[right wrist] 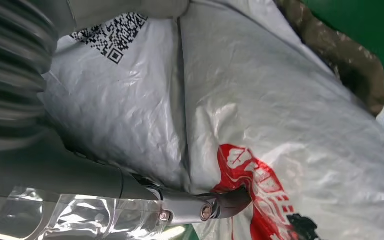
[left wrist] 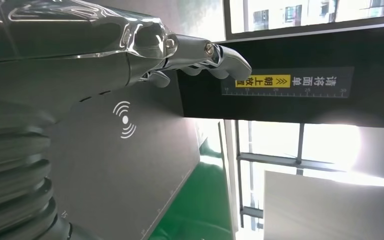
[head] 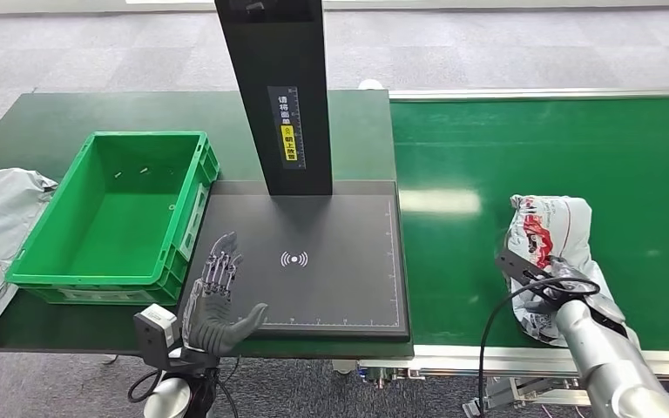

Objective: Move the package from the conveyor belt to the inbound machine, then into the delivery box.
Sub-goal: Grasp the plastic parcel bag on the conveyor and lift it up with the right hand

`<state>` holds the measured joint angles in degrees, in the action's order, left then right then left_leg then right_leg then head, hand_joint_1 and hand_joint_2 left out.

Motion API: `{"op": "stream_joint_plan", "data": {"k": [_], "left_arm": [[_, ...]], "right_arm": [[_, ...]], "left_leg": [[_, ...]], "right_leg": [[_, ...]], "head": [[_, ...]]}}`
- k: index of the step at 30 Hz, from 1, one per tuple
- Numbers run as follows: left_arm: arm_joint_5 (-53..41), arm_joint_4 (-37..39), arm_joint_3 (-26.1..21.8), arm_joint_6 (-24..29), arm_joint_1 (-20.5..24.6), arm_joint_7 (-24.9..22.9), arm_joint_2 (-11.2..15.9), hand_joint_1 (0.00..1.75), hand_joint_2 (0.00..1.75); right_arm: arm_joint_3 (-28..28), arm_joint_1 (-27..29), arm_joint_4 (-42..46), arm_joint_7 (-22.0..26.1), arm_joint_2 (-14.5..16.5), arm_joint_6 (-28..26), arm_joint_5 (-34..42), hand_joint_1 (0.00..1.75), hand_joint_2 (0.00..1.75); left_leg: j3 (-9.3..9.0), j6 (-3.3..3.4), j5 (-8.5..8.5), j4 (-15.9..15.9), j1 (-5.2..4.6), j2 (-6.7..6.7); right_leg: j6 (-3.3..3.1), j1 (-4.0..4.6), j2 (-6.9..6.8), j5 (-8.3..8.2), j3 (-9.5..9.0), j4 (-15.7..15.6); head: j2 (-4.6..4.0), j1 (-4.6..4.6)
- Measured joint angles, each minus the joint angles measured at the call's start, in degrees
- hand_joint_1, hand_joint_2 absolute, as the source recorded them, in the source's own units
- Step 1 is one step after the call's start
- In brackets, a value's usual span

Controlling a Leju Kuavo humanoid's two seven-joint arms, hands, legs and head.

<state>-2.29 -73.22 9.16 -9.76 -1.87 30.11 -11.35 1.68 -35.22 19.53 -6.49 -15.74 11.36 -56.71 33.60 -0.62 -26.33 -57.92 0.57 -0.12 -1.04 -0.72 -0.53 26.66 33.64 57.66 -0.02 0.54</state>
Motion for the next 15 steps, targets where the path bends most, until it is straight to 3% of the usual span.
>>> {"op": "stream_joint_plan", "data": {"k": [15], "left_arm": [[-0.02, 0.04, 0.0, 0.32, 0.1, 0.02, 0.01, 0.0, 1.75]], "right_arm": [[2.26, -0.25, -0.16, 0.75, -0.02, 1.05, -0.78, 1.75, 1.75]], "left_leg": [[-0.22, 0.17, -0.11, -0.15, 0.03, -0.04]], "right_leg": [[0.15, 0.02, -0.03, 0.1, -0.33, -0.02]], "head": [[0.0, 0.01]]}}
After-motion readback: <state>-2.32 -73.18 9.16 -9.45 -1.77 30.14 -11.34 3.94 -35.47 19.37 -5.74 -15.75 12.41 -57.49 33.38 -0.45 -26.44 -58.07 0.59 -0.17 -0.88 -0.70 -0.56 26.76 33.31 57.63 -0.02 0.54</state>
